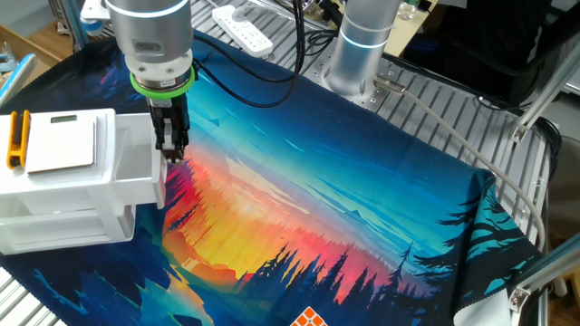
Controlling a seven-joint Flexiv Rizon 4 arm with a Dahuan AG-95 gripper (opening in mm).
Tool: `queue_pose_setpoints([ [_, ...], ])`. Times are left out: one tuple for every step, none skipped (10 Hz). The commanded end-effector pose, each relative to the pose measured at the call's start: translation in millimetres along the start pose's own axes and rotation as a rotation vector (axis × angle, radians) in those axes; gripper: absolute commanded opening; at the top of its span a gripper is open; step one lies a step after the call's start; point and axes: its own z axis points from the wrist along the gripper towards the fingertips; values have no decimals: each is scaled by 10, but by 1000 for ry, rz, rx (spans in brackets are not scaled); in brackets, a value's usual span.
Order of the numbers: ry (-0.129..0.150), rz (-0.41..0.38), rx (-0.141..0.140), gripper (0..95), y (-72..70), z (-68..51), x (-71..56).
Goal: Grasp the handle and open the drawer
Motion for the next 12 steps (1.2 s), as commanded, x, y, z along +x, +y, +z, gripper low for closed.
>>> queue_pose_setpoints([
  [-1, -7, 3, 0, 2, 9, -1],
  [-4, -2, 8, 190, 2, 9, -1],
  [-6, 3, 7, 380, 11, 6, -6],
  [-6, 12, 7, 570, 23, 1, -12],
  [-6, 16, 7, 570, 24, 1, -13],
  [-3, 21, 5, 570, 28, 6, -12],
  [-3, 29, 5, 570, 29, 9, -12],
  [-1, 28, 6, 570, 28, 9, -12],
  [6, 13, 13, 570, 29, 9, -12],
  [14, 3, 13, 570, 29, 9, -12],
  [19, -3, 10, 570, 29, 9, -12],
  [19, -22, 13, 570, 29, 9, -12],
])
